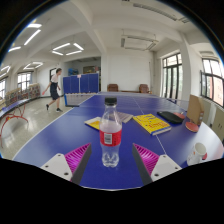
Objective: Pour water
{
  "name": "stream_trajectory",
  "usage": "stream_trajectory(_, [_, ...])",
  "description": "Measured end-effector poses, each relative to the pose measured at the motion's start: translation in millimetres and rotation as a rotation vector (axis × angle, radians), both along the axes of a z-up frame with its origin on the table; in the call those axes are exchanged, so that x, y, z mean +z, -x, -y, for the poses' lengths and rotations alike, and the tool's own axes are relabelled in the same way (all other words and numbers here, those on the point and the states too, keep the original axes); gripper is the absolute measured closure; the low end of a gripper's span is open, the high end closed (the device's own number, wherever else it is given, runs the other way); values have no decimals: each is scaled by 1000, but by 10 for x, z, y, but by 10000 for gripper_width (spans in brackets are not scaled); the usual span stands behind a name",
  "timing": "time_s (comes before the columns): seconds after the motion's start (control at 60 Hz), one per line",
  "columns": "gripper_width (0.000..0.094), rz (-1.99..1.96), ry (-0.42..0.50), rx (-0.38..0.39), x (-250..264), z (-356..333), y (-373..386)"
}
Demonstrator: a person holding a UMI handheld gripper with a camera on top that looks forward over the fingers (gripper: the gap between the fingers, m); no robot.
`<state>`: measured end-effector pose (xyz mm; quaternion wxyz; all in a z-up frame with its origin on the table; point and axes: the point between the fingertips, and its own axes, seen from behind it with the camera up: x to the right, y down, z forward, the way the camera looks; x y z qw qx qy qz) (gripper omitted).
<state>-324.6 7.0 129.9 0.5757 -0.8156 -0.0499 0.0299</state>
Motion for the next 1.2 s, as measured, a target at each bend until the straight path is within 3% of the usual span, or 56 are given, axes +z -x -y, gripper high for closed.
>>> stream_trajectory(0.2, [163,43,-59,-43,-299,-943,156])
stream_trajectory(0.317, [391,48,-91,-65,-382,-1116,90])
stream_trajectory(0.35, [405,42,-103,-70,-368,-1124,87])
stream_trajectory(0.567, [599,2,-118,0,-338,-1099,176])
stream_trajectory(0.65, [599,-12,-125,22,-268,-1040,184])
stream_trajectory(0.85, [602,-280,-204,111,768,-707,181])
stream_trajectory(1.05, [600,-1033,-235,238,2014,-220,-395])
stream_trajectory(1.15, [600,-1507,-218,302,2369,-31,-922])
stream_trajectory(1.2, [600,-1730,-209,292,2361,10,-1304])
